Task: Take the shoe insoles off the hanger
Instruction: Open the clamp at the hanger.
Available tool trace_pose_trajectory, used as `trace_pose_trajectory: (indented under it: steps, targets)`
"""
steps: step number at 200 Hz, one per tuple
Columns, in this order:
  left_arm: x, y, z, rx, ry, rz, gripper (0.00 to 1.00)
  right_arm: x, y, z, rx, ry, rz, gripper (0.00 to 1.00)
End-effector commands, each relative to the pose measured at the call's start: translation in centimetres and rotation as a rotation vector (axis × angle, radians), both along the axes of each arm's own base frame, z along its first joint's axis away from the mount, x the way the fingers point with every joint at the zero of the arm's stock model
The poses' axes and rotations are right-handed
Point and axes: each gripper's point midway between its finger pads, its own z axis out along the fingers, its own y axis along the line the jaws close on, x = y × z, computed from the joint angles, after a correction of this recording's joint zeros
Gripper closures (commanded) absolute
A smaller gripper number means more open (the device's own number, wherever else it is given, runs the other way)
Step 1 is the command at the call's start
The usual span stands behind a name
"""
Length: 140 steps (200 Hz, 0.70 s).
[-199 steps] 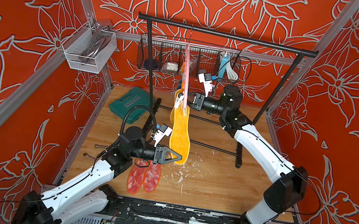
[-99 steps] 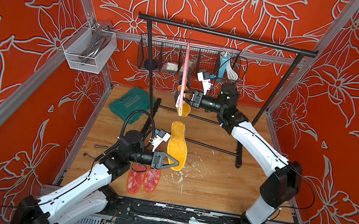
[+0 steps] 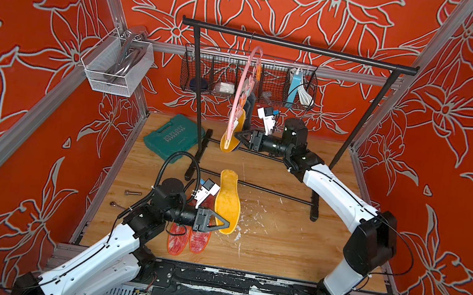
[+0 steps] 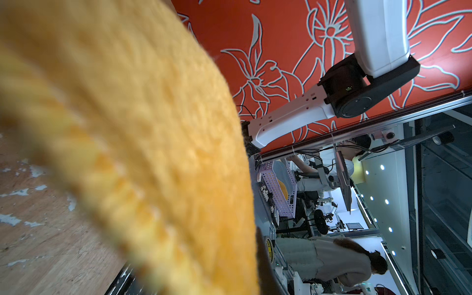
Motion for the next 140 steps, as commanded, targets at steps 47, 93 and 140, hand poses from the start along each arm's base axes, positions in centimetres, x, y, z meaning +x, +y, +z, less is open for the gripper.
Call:
trace_pose_trajectory:
  steps: [47,93,140]
  targets:
    - [-0.4,0.1,0.6,-0.007,-0.035,-0.009,1.0,-2.7,-4.3,-3.0,-0.133,-0.019,-0.091,0.48]
    - [-1.0,0.4,0.1,0.013,-0.03,-0.01,1.0,-7.5,-6.9,-4.6,-0.181,0.035,-0.049,0.47]
    - [-2.4,1.1,0.9,0.043,-0.118,-0.034,1.0,-13.9,-8.5,-6.3,-0.151,0.138,0.089,0.43]
